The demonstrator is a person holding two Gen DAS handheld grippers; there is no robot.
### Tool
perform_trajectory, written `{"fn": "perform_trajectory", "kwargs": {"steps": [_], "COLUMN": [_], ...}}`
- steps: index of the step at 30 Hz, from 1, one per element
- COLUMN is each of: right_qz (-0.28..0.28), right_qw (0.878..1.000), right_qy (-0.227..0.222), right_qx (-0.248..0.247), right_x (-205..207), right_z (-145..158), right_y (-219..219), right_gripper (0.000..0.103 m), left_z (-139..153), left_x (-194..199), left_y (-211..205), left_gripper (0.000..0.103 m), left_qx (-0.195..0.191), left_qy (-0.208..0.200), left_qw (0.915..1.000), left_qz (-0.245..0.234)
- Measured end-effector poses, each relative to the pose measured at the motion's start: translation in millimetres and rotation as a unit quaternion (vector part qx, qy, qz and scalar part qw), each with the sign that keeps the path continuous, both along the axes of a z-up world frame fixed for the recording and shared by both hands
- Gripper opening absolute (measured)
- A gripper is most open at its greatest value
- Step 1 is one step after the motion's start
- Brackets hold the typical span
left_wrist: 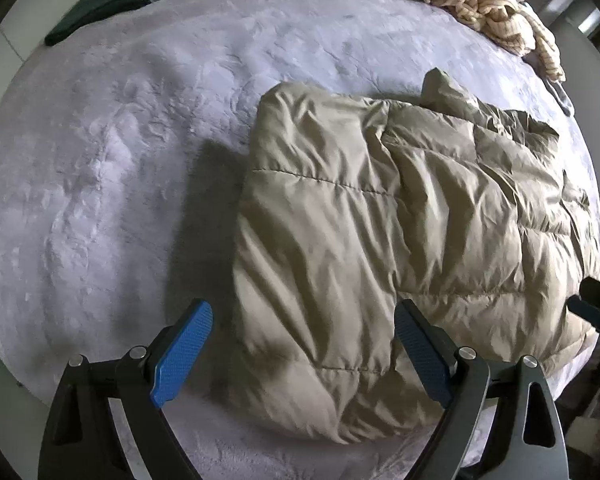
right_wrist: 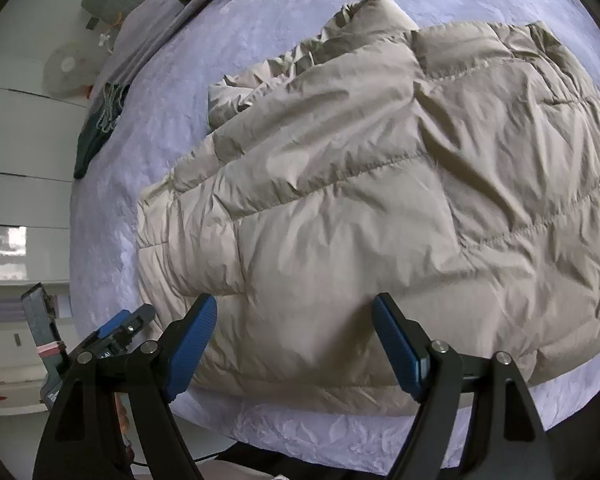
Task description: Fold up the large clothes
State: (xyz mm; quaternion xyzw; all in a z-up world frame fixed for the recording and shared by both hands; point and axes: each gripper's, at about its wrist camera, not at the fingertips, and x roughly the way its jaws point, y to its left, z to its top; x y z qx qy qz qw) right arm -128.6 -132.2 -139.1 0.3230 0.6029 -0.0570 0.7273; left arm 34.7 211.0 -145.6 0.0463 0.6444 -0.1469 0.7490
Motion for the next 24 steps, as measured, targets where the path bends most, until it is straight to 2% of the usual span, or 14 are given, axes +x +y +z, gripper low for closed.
{"fn": "perform_trajectory", "kwargs": {"steps": [2, 3, 4, 9, 14, 18, 20, 22, 24], "right_qz": [0.0, 0.001, 0.001, 0.002, -0.002, -0.009, -0.007, -0.004, -0.002], "right_qw": [1.0, 1.0, 1.0, 1.0, 1.0, 1.0, 1.0, 0.999, 0.999], "right_qy": [-0.002, -0.003, -0.005, -0.014, 0.016, 0.026, 0.029, 0.033, 0.038], "right_qx": [-0.002, -0.004, -0.006, -0.015, 0.003, 0.008, 0.005, 0.002, -0.002], "right_x": [0.6, 1.0, 1.6, 5.4, 10.5, 13.2, 14.0, 15.6, 17.9], "right_z": [-0.4, -0.7, -0.6, -2.8, -18.5, -26.1, -26.9, -29.0, -32.1], "right_y": [0.2, 1.5, 2.3, 8.7, 4.8, 3.5, 3.5, 3.8, 6.6], "right_gripper": [0.083, 0.095, 0.103, 0.103, 0.103, 0.103, 0.103, 0.103, 0.103], "left_z": [-0.7, -1.1, -2.1, -5.8, -10.4, -14.2, -22.5, -39.4, -61.2], "left_x": [0.0, 0.3, 0.8, 1.0, 6.3, 25.1, 39.2, 53.3, 62.0], "left_y": [-1.9, -2.4, -2.8, -5.2, -0.6, 18.2, 33.0, 49.0, 60.9], "left_gripper": [0.093, 0.093, 0.093, 0.093, 0.093, 0.093, 0.093, 0.093, 0.093], "left_qx": [-0.001, -0.002, -0.005, -0.008, -0.027, -0.081, -0.122, -0.172, -0.216], "left_qy": [0.001, 0.002, 0.005, 0.01, 0.016, 0.014, 0.034, 0.075, 0.122], "left_qw": [1.0, 1.0, 1.0, 0.9999, 0.9995, 0.9964, 0.9917, 0.9821, 0.9687], "left_qz": [-0.001, 0.0, 0.001, -0.002, -0.005, -0.018, -0.02, -0.017, -0.009]}}
